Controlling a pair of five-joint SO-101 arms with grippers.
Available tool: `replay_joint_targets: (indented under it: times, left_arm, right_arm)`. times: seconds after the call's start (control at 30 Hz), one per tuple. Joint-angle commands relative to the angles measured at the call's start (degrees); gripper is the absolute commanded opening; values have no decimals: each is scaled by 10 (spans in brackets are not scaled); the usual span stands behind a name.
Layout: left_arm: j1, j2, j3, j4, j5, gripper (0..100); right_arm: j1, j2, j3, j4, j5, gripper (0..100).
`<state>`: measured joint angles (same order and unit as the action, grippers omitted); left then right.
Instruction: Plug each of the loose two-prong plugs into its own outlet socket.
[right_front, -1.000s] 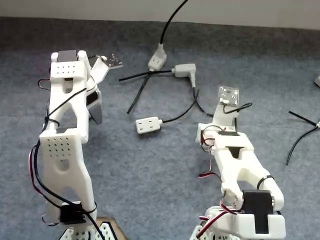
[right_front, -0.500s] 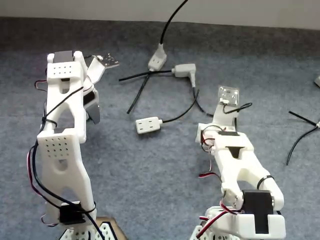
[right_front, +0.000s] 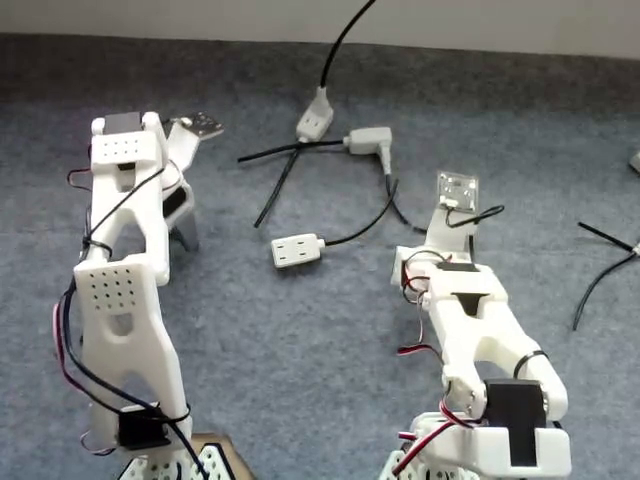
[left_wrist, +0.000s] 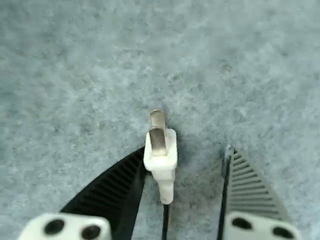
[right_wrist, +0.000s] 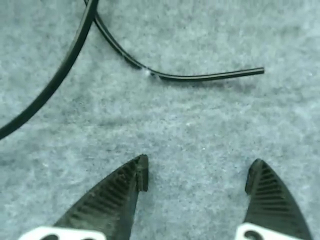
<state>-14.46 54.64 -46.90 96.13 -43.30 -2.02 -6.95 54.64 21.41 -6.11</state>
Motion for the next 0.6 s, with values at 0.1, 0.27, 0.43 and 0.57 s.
replay_joint_targets:
  times: [0.1, 0.27, 0.43, 0.57]
  left_arm:
    - [-10, -1, -27, -11, 30, 236]
    - [-10, 0, -27, -10, 31, 234]
    - [-11, -5, -29, -6, 31, 169]
    - [-11, -3, -29, -6, 31, 87]
  right_arm:
    - [7, -27, -3, -11, -3, 307]
    - [7, -27, -3, -11, -3, 307]
    - [7, -27, -3, -11, -3, 307]
    - [7, -27, -3, -11, -3, 307]
